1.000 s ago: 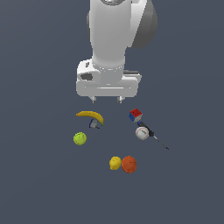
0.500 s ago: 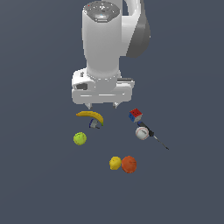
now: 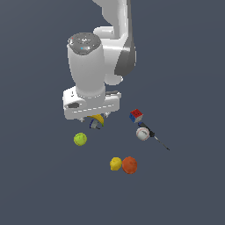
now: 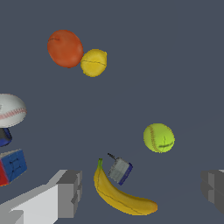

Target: Pick up a designated object from a clutter of objects.

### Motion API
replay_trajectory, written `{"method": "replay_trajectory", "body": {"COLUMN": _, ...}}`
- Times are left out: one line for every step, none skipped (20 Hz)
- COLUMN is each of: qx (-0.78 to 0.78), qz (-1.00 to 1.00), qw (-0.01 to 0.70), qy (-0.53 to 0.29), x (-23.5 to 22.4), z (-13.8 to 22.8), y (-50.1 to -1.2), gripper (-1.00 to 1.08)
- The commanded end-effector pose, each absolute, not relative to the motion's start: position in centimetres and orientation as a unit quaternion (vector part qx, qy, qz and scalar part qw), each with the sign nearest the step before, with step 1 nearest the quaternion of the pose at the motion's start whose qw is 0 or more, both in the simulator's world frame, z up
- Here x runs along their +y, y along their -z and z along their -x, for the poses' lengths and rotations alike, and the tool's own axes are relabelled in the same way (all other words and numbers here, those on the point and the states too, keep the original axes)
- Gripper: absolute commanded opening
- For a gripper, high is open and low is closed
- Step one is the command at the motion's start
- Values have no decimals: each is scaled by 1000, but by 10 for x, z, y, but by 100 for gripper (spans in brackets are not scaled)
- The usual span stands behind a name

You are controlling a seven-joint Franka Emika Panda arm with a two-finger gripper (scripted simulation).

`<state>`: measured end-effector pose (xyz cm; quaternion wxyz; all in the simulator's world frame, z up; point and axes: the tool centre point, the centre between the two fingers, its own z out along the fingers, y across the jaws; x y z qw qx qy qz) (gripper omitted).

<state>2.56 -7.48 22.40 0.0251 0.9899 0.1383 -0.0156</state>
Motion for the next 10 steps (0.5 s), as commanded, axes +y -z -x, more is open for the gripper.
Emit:
{"method": "replay_trajectory", "body": {"qx": 162, "qz": -986, "qw": 23, "qy": 15, "x": -86, "z": -29, "y": -210, "gripper": 100}}
{"method": "replay_trajectory", "body": {"qx": 171, "qz": -985, "qw": 22, "qy": 15, "x": -91, "z": -30, "y": -204, "gripper": 100}}
{"method": "replay_trajectory", "body": {"qx": 180, "qz": -983, "qw": 21, "qy": 15, "x": -95, "z": -31, "y": -198, "gripper": 100}}
{"method": "replay_trajectory", "body": {"qx": 189, "qz": -982, "qw": 20, "qy": 15, "x": -100, "z": -32, "y": -192, "gripper": 100}}
{"method": "replay_trajectory", "body": {"qx": 198, "qz": -980, "qw": 19, "qy": 14, "x": -104, "z": -33, "y": -187, "gripper": 100}}
{"method": "replay_trajectory", "body": {"qx": 207, "qz": -978, "qw": 18, "qy": 14, "x": -109, "z": -33, "y": -181, "gripper": 100}}
{"method": "replay_trajectory", "body": {"qx": 215, "qz": -976, "qw": 17, "qy": 13, "x": -113, "z": -34, "y": -175, "gripper": 100}}
{"method": "replay_trajectory", "body": {"qx": 224, "qz": -974, "qw": 16, "qy": 13, "x": -117, "z": -35, "y": -169, "gripper": 100}}
{"method": "replay_trajectory", "body": {"qx": 233, "qz": -972, "qw": 15, "qy": 12, "x": -122, "z": -35, "y": -163, "gripper": 100}}
{"method": "replay_trajectory", "body": {"qx": 242, "qz": -970, "qw": 14, "qy": 12, "x": -126, "z": -35, "y": -157, "gripper": 100}}
